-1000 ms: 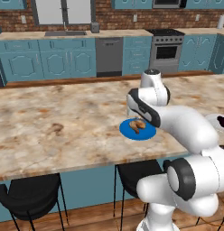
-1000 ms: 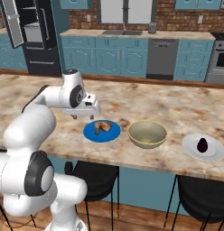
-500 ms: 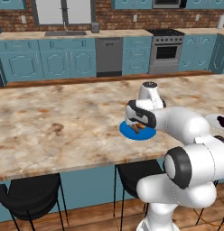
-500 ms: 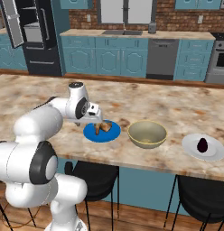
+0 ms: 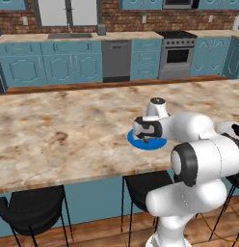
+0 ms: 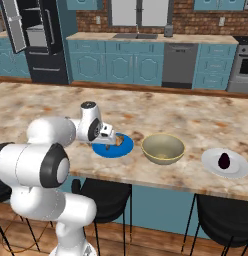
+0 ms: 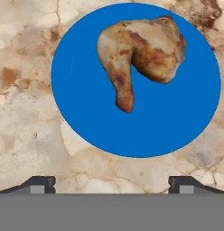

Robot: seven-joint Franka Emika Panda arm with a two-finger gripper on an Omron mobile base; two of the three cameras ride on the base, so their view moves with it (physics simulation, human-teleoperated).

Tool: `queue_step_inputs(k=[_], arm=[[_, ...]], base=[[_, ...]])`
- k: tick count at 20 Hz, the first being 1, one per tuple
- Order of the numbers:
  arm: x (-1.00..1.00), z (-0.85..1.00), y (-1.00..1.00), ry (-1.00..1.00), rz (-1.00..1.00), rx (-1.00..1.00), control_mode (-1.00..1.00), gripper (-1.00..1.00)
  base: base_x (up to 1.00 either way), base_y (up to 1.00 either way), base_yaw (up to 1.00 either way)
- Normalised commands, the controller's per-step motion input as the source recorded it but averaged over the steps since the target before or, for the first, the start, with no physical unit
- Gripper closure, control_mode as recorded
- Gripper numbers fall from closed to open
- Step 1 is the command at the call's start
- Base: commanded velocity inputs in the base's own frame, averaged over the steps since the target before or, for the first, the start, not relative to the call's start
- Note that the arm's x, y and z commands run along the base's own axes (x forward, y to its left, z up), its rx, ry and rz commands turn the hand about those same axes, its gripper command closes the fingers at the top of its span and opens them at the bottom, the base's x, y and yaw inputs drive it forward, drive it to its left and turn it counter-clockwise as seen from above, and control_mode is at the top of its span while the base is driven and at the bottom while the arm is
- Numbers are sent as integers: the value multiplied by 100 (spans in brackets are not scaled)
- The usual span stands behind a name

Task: Pick the chicken drumstick and eggplant from their plates and place them in the bowl. Then put the bowl in the fridge.

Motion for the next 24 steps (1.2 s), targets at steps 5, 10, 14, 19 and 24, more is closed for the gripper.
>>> queue_step_inputs(k=[5,10,14,19,24], arm=[[27,-23,-3,7,0,0,-100,-100],[30,-17,0,3,0,0,-100,-100],[29,-17,0,5,0,0,-100,-100],[28,-21,-2,0,0,0,-100,-100],[23,-22,-4,0,0,0,-100,-100]], base=[[0,0,0],[0,0,0],[0,0,0],[0,0,0],[0,0,0]])
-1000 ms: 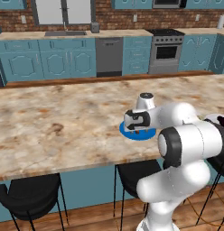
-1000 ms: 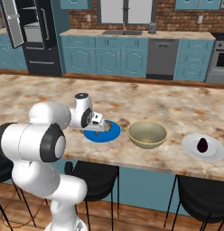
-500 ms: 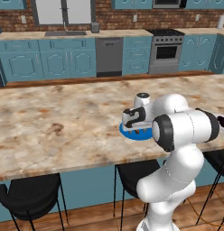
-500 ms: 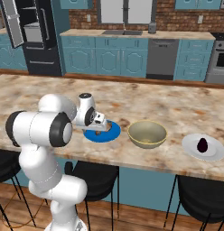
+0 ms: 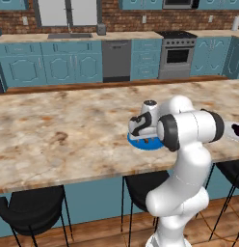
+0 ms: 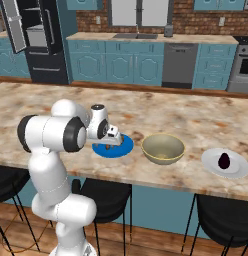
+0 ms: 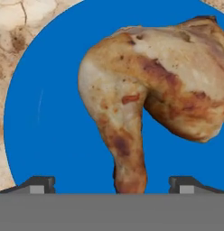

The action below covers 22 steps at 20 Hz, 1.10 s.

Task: Pick the chicken drumstick and eggplant from their plates and place them in the bowl. Then put the bowl in the fridge.

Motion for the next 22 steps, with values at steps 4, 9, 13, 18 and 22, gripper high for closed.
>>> queue_step_inputs(k=[4,9,13,18,22], arm=[[12,-20,-7,-4,0,0,-100,-100],[19,-17,-6,-4,0,0,-100,-100],[2,-16,-2,0,-1,0,-100,100],[0,1,-2,1,0,0,-100,100],[2,8,-8,15,0,0,-100,100]], base=[[0,0,0],[0,0,0],[0,0,0],[0,0,0],[0,0,0]])
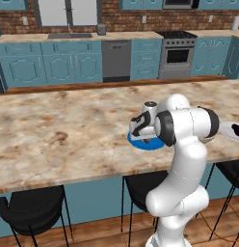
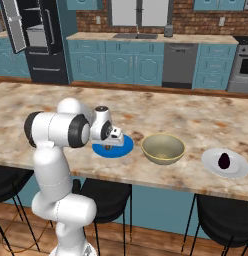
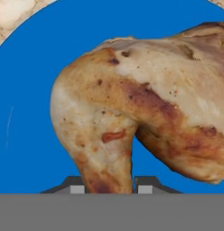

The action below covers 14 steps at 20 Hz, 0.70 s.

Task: Pick the chicken drumstick and eggplant from their plates and place them in the bowl. Then put the bowl in the fridge.

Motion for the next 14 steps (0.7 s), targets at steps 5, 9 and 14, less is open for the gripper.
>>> queue_step_inputs(k=[5,9,14], arm=[[-13,60,-5,1,3,1,-100,100],[-30,66,-10,0,3,0,-100,100],[-38,58,-30,0,0,0,-100,100]], base=[[0,0,0],[0,0,0],[0,0,0]])
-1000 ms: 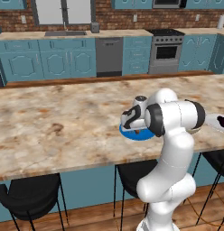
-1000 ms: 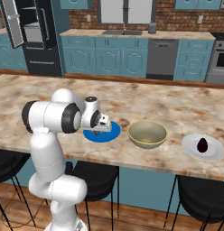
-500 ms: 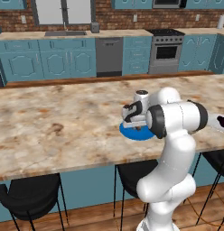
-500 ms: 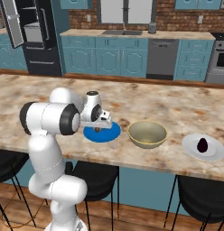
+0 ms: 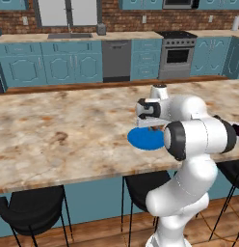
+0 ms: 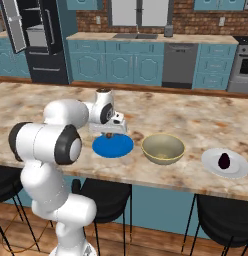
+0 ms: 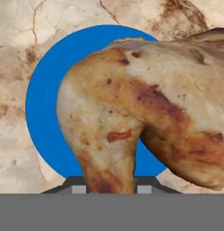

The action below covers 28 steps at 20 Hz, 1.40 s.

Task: Pick the chicken drumstick and eggplant from their plates and place them in the bowl. Then put the bowl in the fridge.

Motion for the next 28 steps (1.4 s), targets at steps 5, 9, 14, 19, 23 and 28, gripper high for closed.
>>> queue_step_inputs(k=[5,9,14,19,23,28], arm=[[-41,48,-52,-2,0,0,-100,100],[-36,39,-59,-12,5,0,-100,100],[-19,19,-57,-3,6,0,-100,100],[-21,5,-61,-1,2,0,-100,100],[-9,-5,-68,0,0,0,-100,100],[4,-26,-55,0,-4,2,-100,100]], base=[[0,0,0],[0,0,0],[0,0,0],[0,0,0],[0,0,0],[0,0,0]])
